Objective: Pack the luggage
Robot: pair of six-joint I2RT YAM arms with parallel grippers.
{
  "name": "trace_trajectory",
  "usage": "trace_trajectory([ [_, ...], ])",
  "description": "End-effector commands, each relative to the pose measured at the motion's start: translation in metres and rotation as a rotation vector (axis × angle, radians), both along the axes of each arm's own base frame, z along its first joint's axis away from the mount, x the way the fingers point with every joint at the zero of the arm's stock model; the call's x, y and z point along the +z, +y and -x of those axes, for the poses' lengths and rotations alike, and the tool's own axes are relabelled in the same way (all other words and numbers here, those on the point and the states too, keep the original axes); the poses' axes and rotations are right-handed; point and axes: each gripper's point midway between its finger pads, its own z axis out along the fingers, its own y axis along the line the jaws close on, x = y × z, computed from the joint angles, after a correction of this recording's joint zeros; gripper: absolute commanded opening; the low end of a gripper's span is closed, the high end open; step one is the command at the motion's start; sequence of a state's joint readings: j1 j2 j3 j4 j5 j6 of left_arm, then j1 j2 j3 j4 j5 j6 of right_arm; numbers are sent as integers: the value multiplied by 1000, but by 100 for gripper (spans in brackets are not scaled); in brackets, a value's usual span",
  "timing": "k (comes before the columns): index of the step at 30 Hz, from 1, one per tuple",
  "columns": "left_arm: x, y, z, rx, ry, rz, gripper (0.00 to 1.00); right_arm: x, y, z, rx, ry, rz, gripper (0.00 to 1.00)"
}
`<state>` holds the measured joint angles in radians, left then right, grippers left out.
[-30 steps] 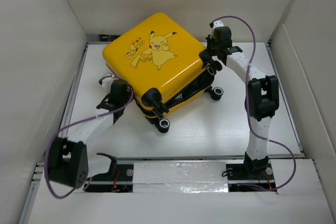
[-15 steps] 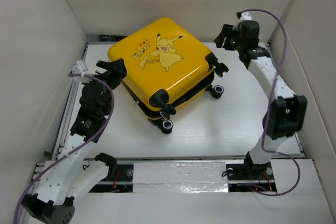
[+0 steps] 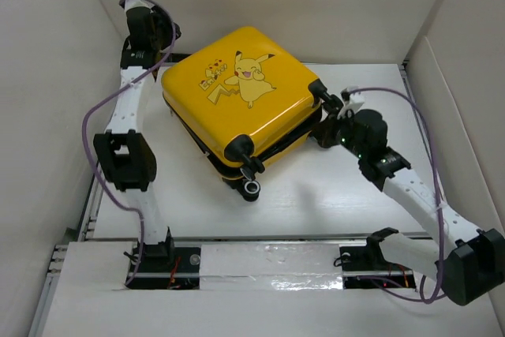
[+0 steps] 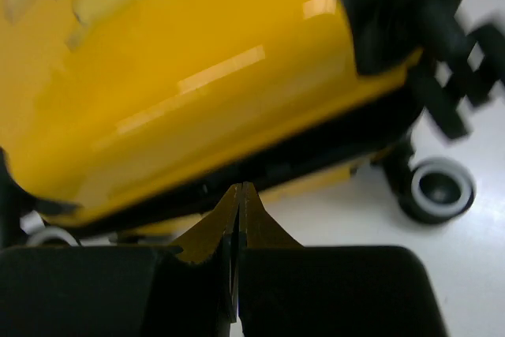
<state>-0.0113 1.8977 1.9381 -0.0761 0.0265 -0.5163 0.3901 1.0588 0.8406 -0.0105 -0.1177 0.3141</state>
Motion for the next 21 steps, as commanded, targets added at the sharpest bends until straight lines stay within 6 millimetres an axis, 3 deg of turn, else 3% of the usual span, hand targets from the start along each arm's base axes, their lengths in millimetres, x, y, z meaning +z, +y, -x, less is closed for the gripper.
trace_trajectory([
  [1, -50, 11, -5, -133, 176, -55, 40, -33, 2, 14, -19, 36, 1, 0],
  [2, -60, 17, -9, -131, 192, -52, 40, -57, 3, 20, -15, 82, 9, 0],
  [4, -88, 36, -21, -124, 232, -35, 40, -76, 4, 20, -15, 120, 16, 0],
  [6, -99, 43, -29, -154, 234, -30, 41, -97, 9, 17, -6, 173, 41, 0],
  [7, -119, 35, -34, -212, 261, -10, 43, -98, 12, 12, -7, 170, 35, 0],
  [8, -113, 32, -40, -242, 240, -25, 44, -104, 18, 6, -1, 190, 43, 0],
  [9, -120, 29, -44, -267, 248, -23, 46, -102, 23, 2, 3, 176, 40, 0],
  [10, -146, 23, -46, -312, 297, -2, 48, -102, 25, -3, -3, 167, 37, 0],
  [12, -156, 11, -51, -369, 300, -7, 52, -96, 34, -17, -2, 127, 25, 0],
  [15, -189, -17, -44, -498, 337, 16, 57, -95, 37, -37, -33, 99, 26, 0],
  [17, -192, -45, -37, -608, 311, 38, 57, -94, 40, -54, -59, 98, 41, 0],
  [18, -204, -53, -30, -629, 334, 46, 57, -92, 41, -59, -69, 94, 46, 0],
  [19, -203, -61, -28, -647, 319, 41, 56, -88, 41, -65, -79, 83, 47, 0],
  [20, -189, -61, -24, -643, 291, 31, 56, -81, 43, -74, -89, 60, 48, 0],
  [21, -208, -69, -11, -646, 336, 51, 55, -76, 44, -80, -98, 43, 46, 0],
])
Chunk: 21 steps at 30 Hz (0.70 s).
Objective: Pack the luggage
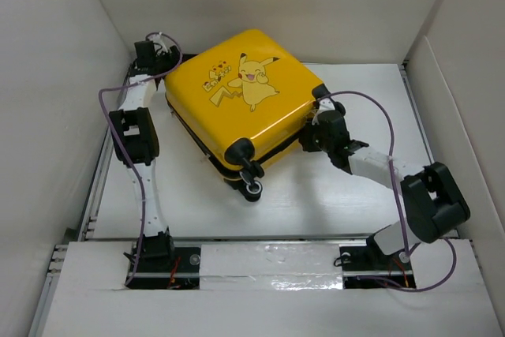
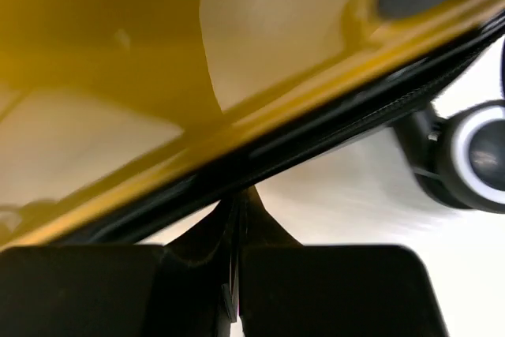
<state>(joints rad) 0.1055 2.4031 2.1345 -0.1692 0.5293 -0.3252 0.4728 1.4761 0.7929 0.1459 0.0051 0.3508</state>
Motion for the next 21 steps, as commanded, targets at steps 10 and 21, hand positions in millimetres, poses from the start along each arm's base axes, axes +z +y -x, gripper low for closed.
trace_trajectory([
  [10, 39, -76, 161, 175, -112, 203, 54, 111, 35, -109, 52, -285, -65, 0],
  [21, 40, -76, 305, 376, -190, 149, 57, 172, 69, -185, 170, -237, -47, 33],
])
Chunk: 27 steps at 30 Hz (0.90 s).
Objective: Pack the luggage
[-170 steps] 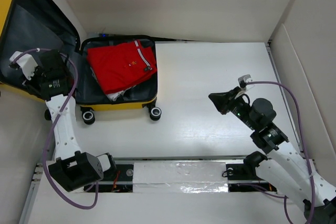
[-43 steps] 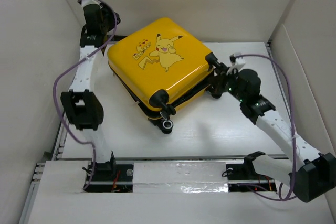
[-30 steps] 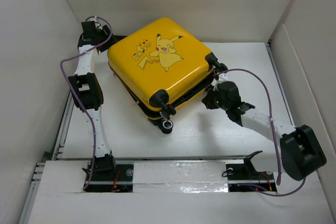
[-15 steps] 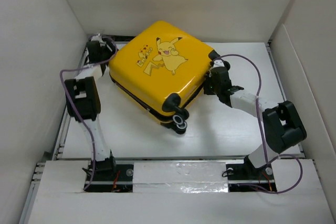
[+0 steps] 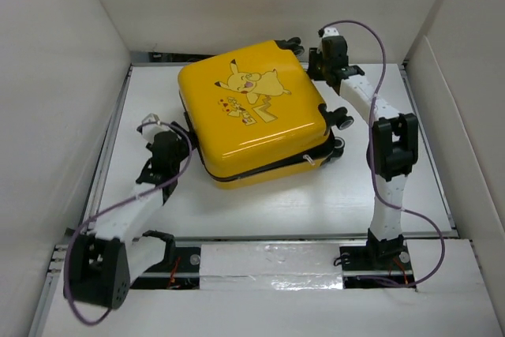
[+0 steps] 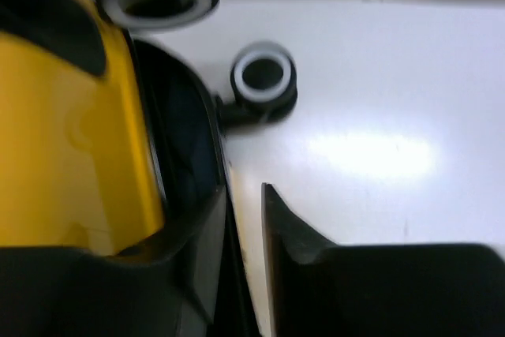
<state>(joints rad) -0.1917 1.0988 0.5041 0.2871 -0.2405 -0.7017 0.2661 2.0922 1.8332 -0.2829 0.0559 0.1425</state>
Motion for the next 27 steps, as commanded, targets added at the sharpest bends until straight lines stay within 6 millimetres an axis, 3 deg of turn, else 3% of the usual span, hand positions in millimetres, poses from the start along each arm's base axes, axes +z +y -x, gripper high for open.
trace_trajectory([
  [1, 69, -48, 21, -144, -219, 145, 66, 109, 103, 19, 301, -157, -218, 55],
  [2, 80, -42, 26, -121, -252, 146, 72, 125, 96, 17, 285, -182, -227, 64],
  [5, 124, -27, 36, -66, -375, 154, 88, 145, 59, 15, 206, -214, -220, 82],
  [9, 180, -19, 28, -25, -485, 156, 89, 170, 23, 54, 136, -272, -243, 81],
  [10, 195, -15, 24, -8, -526, 165, 88, 178, 14, 82, 121, -332, -266, 77],
  [11, 197, -13, 14, 2, -526, 161, 88, 183, 7, 97, 105, -362, -281, 58],
  [12, 219, -12, 8, 1, -570, 179, 87, 183, 4, 114, 72, -382, -308, 45],
  [13, 219, -17, -7, -18, -556, 197, 87, 187, -4, 148, 68, -442, -333, 35],
  [14, 224, -18, -16, -22, -559, 205, 87, 186, -5, 166, 69, -456, -350, 14],
  [15, 246, -16, -25, -21, -603, 213, 86, 182, -6, 183, 65, -462, -362, 9],
  [16, 256, -16, -36, -25, -620, 209, 86, 197, 1, 217, 109, -516, -395, 6],
  [17, 233, -23, -66, -57, -537, 177, 84, 156, 0, 229, 91, -447, -373, 3],
  [18, 273, -14, -82, -57, -589, 163, 84, 142, 0, 240, 87, -426, -366, 2],
  [19, 235, -23, -119, -109, -460, 139, 83, 121, 6, 256, 103, -375, -351, 2],
  [20, 229, -22, -139, -136, -415, 103, 83, 98, 0, 272, 96, -343, -342, 1],
  [21, 272, -14, -158, -165, -473, 83, 82, 87, -2, 281, 90, -322, -347, 1],
  [22, 256, -17, -175, -207, -396, 74, 82, 65, -4, 293, 89, -261, -328, 1],
  [23, 205, -31, -209, -310, -277, 83, 82, 54, -1, 302, 102, -234, -329, 1],
  [24, 249, -35, -226, -366, -349, 16, 82, 39, -3, 312, 101, -207, -336, 1],
  [25, 215, -34, -235, -401, -216, 12, 82, 28, -3, 319, 102, -175, -332, 1],
  [26, 165, -40, -260, -442, -125, 13, 81, 21, -2, 322, 104, -160, -328, 1],
  [27, 184, -39, -271, -484, -174, -23, 81, 9, -3, 326, 91, -140, -327, 1],
])
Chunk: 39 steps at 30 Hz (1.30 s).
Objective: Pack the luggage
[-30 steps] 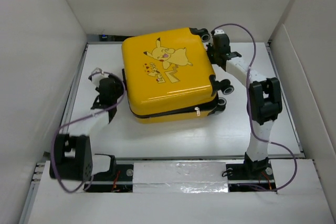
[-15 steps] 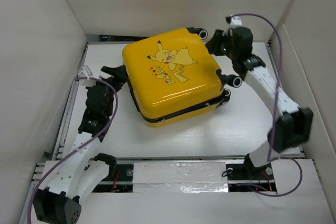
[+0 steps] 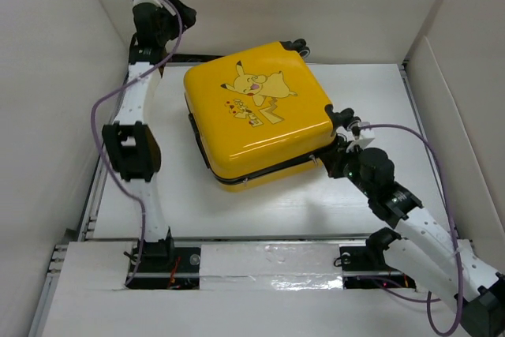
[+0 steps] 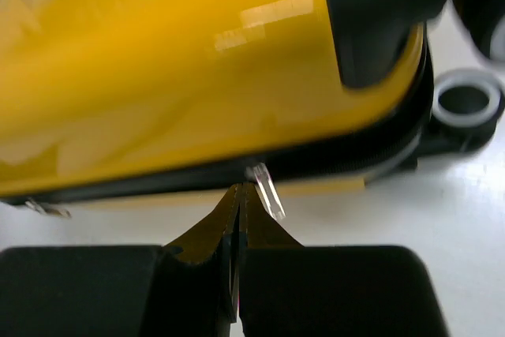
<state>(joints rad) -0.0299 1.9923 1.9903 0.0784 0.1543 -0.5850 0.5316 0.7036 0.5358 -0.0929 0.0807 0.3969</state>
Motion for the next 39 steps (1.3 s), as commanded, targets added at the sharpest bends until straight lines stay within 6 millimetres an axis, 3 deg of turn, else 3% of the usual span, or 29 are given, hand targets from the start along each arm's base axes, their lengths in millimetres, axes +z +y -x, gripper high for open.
trace_trajectory([
  [1, -97, -28, -14, -269, 254, -104, 81, -22, -6, 9, -46, 59, -2, 1],
  [3, -104, -28, -25, -313, 243, -93, 81, -30, -7, 7, -56, 77, 16, 1],
  [5, -134, -28, -32, -354, 271, -79, 80, -39, -11, 2, -87, 100, 50, 1],
  [7, -148, -31, -36, -388, 257, -90, 80, -43, -11, -9, -103, 99, 67, 2],
  [11, -168, -61, -27, -548, 236, -101, 80, -40, -2, -35, -73, 106, 85, 2],
  [15, -172, -86, -12, -662, 226, -71, 80, -34, 5, -62, -77, 101, 107, 2],
  [16, -184, -86, -9, -660, 248, -55, 80, -28, 6, -71, -84, 77, 92, 2],
  [18, -175, -85, 1, -631, 260, -14, 79, -25, 8, -86, -94, 57, 91, 2],
  [19, -196, -85, 8, -614, 263, 13, 79, -14, 9, -98, -96, 8, 72, 2],
  [20, -169, -84, 16, -594, 209, 18, 78, -11, 11, -105, -88, -4, 70, 2],
  [21, -170, -82, 23, -568, 203, 34, 78, -7, 13, -119, -83, -20, 83, 2],
  [22, -189, -80, 37, -526, 233, 91, 77, 0, 19, -127, -73, -39, 78, 2],
  [23, -168, -72, 43, -463, 196, 95, 75, 2, 18, -137, -74, -42, 82, 2],
  [24, -172, -68, 52, -425, 207, 114, 73, 6, 20, -146, -61, -51, 94, 2],
  [25, -197, -64, 71, -386, 242, 136, 70, 14, 27, -164, -31, -65, 88, 2],
  [26, -177, -58, 80, -331, 211, 169, 67, 16, 34, -170, -3, -64, 86, 2],
  [30, -195, -42, 129, -202, 246, 242, 64, 29, 41, -205, 29, -64, 83, 3],
  [31, -212, -37, 147, -171, 272, 248, 64, 28, 44, -206, 42, -49, 87, 4],
  [32, -196, -28, 153, -120, 230, 238, 66, 35, 41, -214, 36, -56, 86, 7],
  [34, -203, -4, 166, -19, 256, 218, 70, 39, 32, -219, 15, -57, 83, 13],
  [35, -180, 8, 169, 47, 199, 209, 72, 43, 25, -223, 2, -62, 77, 20],
  [37, -157, 26, 176, 133, 152, 213, 78, 51, 22, -223, 15, -56, 61, 31],
  [38, -123, 39, 181, 200, 72, 219, 86, 53, 19, -223, 18, -47, 60, 44],
  [39, -104, 44, 184, 229, 30, 230, 89, 61, 16, -221, 24, -54, 60, 51],
])
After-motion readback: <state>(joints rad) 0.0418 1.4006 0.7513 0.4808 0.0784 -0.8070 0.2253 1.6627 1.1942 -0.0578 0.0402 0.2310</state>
